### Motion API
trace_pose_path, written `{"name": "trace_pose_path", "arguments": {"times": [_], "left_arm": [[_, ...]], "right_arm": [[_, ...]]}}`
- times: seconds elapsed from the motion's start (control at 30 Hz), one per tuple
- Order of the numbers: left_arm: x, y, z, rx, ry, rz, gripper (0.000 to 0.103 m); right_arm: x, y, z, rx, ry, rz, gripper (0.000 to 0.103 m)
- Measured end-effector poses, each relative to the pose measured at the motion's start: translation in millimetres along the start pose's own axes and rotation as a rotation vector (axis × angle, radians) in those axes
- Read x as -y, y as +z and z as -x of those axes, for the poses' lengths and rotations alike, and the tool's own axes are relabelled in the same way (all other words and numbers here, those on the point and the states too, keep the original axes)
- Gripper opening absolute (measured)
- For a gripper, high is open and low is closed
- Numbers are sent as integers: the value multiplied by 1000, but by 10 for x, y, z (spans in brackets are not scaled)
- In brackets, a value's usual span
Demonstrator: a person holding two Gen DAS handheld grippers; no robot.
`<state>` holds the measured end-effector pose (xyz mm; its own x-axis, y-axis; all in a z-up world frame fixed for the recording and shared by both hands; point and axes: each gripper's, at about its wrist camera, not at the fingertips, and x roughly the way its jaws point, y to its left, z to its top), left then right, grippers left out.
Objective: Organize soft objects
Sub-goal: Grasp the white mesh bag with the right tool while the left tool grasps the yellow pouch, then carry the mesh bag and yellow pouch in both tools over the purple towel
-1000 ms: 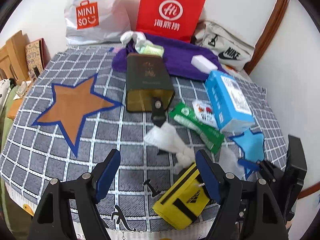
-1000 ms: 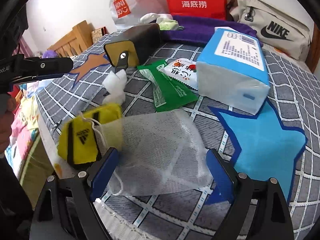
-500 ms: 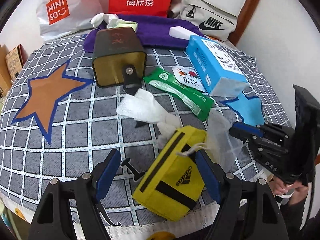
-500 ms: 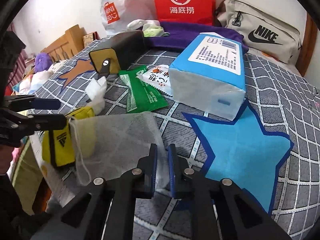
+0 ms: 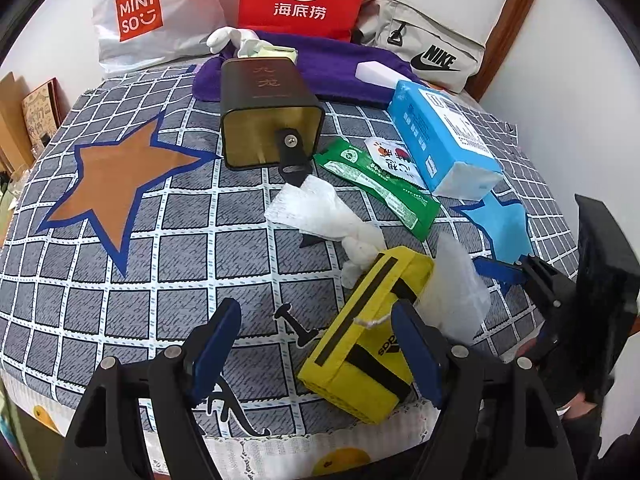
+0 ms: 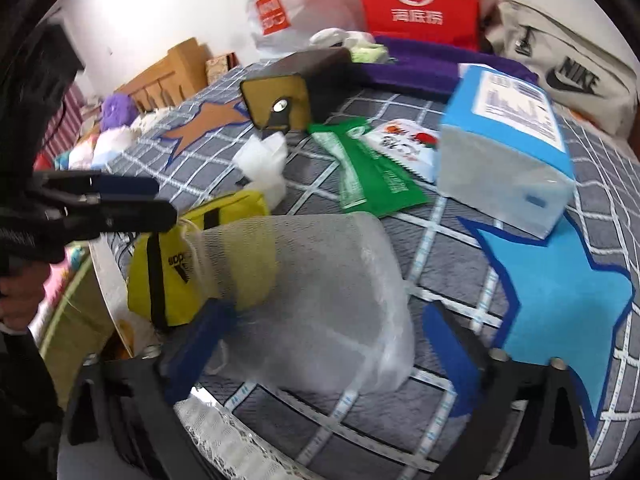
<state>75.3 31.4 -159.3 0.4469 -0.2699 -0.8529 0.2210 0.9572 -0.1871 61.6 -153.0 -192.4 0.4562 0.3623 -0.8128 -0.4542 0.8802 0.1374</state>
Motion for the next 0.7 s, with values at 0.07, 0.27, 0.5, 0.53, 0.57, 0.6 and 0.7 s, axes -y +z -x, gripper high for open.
{"name": "trace_pose_path", "arguments": {"times": [0.07,0.27,0.5,0.53,0.57,0.6,0.7], "left_arm": [[3,-11,-21,-4,-3,-4,76],[89,-46,-91,-13,-34,-36,76],[221,-84,-235,-9,-46,-75,61],[235,-82,-248,-10,-56,-76,53],[250,-83,-256,-7,-68,-75,50],[269,-85,-255,4,-66,-80,48],[280,-81,-211,28,-76,-94,37]], "right_arm": [[-33,-12,-19,6,-20,21,102],[-20,-45,35,19,-98,63,68],[74,-27,86,32,-89,51,21],[88,-24,90,33,-85,45,13],[114,-18,91,32,-80,32,10],[140,-11,90,32,-72,20,9],[235,-25,128,29,-72,-3,8]]}}
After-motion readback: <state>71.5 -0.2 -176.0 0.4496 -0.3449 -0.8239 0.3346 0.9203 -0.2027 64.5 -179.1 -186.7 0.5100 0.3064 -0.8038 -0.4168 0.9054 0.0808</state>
